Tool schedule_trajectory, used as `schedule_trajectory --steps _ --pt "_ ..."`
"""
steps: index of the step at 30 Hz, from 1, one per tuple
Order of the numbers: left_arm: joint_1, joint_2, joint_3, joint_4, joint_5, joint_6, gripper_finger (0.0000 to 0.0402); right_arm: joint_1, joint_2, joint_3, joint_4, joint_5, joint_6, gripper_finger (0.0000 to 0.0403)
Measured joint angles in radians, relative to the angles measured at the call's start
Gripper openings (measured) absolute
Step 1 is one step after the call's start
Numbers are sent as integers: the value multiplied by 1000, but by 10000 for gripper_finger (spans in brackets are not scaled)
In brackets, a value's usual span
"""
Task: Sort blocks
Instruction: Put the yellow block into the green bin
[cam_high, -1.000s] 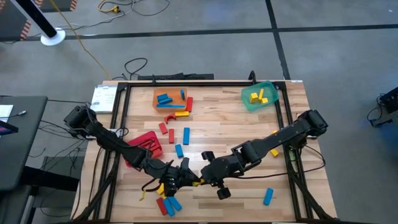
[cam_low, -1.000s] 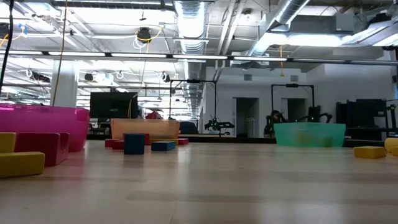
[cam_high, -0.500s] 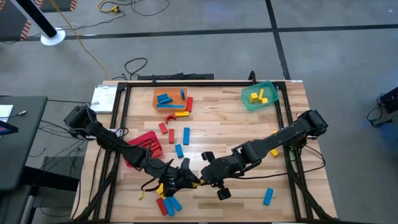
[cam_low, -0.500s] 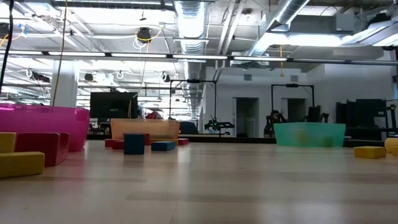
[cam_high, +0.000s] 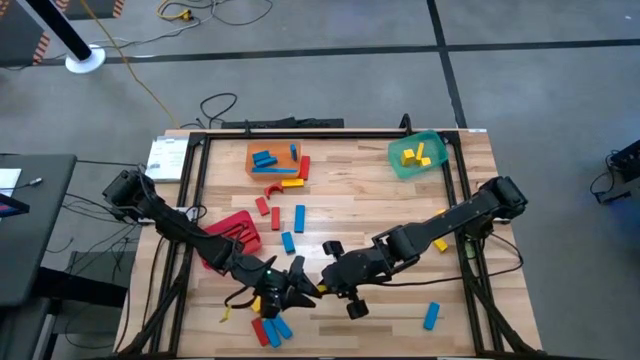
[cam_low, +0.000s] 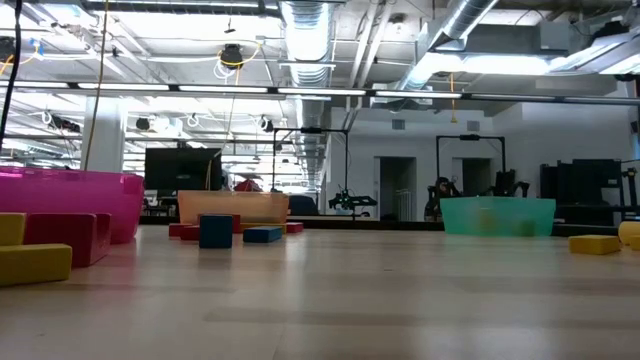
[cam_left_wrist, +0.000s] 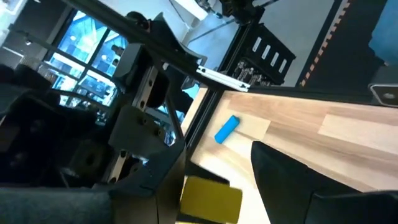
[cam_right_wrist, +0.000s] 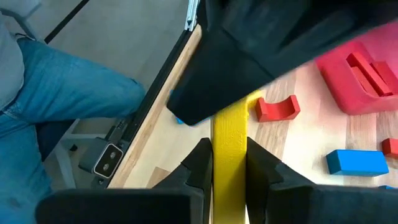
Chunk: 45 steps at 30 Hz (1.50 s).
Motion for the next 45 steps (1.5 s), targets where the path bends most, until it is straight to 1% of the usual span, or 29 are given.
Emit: schedule_trajectory --steps 3,5,11,22,24,26,33,36,39,42,45 --pt "1 0 0 0 -10 9 176 0 0 0 0 0 0 72" --pt "1 0 0 0 -12 23 168 0 0 0 0 -1 0 73" --pt "1 0 0 -9 -14 40 108 0 0 0 -4 -6 0 73" --pt "1 0 0 -13 -16 50 106 0 0 0 -5 -9 -9 74" --pt "2 0 0 -12 -23 50 106 0 0 0 -10 -6 -14 82" --pt "2 0 0 -14 -34 48 106 1 0 0 -29 19 -19 97" --pt "2 1 -1 -17 -34 40 106 7 -1 0 -91 75 -10 173" --pt "2 1 -1 -16 -46 40 106 15 -1 0 -113 118 -10 197" --pt "2 1 -1 -14 -61 26 106 28 -2 0 -150 173 -10 208" --pt "2 1 -1 -4 -79 9 106 45 -2 0 -184 236 -7 210" --pt "4 1 -1 17 -120 -8 106 61 -2 0 -206 297 -7 208"
